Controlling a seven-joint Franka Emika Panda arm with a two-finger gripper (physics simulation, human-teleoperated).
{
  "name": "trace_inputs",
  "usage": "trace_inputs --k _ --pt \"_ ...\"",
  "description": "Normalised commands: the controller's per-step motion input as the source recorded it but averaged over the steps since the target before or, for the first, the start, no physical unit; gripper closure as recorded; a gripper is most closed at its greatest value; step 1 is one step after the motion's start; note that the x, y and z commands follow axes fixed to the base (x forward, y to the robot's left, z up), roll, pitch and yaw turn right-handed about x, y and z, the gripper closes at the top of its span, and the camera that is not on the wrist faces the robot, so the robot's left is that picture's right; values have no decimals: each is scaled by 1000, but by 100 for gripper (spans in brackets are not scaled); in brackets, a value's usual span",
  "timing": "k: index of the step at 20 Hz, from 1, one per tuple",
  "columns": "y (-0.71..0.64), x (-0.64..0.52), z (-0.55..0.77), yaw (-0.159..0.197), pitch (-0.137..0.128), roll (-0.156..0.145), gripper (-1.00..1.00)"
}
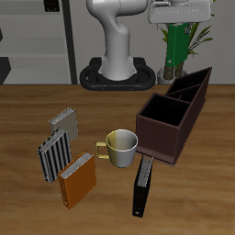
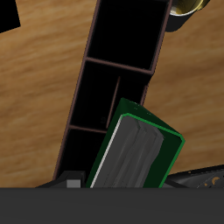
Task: Place the green book into the left desk caddy's left compartment
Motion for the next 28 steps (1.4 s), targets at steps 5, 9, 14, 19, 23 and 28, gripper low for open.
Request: trace_inputs --k 5,9,14,19,23,28 --pt "207 -346 -154 26 -2 44 100" --pt "102 -248 -99 1 4 7 100" --pt "141 -209 -59 27 -17 43 100" --pt "250 -79 -81 14 5 49 100" --pt "115 -34 -26 -2 -9 17 100" --pt "159 16 -76 -30 30 28 100"
